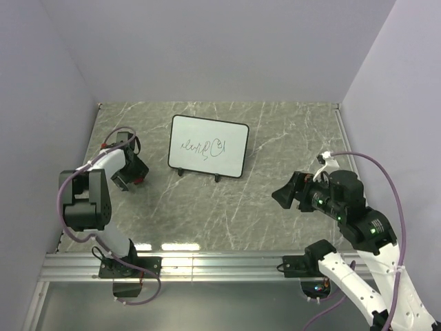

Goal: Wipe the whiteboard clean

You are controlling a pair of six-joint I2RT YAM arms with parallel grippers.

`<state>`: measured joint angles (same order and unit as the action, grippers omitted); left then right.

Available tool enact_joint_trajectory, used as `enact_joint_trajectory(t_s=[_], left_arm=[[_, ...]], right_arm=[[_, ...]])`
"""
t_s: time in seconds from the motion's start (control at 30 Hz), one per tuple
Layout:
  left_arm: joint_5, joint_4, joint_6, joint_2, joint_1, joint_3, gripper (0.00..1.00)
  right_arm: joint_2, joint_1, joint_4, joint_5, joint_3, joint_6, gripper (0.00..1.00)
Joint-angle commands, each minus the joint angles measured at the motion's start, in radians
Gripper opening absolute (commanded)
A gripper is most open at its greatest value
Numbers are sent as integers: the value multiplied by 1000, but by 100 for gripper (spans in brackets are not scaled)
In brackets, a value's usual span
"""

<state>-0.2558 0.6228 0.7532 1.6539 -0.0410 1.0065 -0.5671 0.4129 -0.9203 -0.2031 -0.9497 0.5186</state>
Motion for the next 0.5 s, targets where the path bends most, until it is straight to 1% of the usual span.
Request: enact_joint_trajectory(t_s=[0.0,0.03,0.1,0.13,0.2,0.23,0.33,0.4,0.43,0.47], left_arm=[[18,-41,-38,35,-2,46,78],[20,-44,-38,41,-3,50,72],[33,-60,-41,56,-2,58,67],[41,-63,-44,60,-3,63,61],[59,-75,-48,75,-3,76,57],[61,-75,-48,81,-5,81,51],[66,-75,-55,106,-3,102,42],[64,-74,-60,125,-5,121,40],[67,-75,-66,132,-5,126,35],[67,-75,-69,138,-5,133,34]], right_arm=[[-39,7,90,14,-6,-11,98],[-46,7,104,13,-3,-8,98],[-66,7,120,11,-1,-5,98],[-74,7,132,17,0,-3,98],[-89,7,144,19,3,-2,98],[-97,7,158,16,3,0,98],[-120,6,172,14,0,1,98],[-134,7,178,16,-4,-2,98],[-137,7,182,18,-6,-3,98],[-142,7,186,19,-4,-5,98]])
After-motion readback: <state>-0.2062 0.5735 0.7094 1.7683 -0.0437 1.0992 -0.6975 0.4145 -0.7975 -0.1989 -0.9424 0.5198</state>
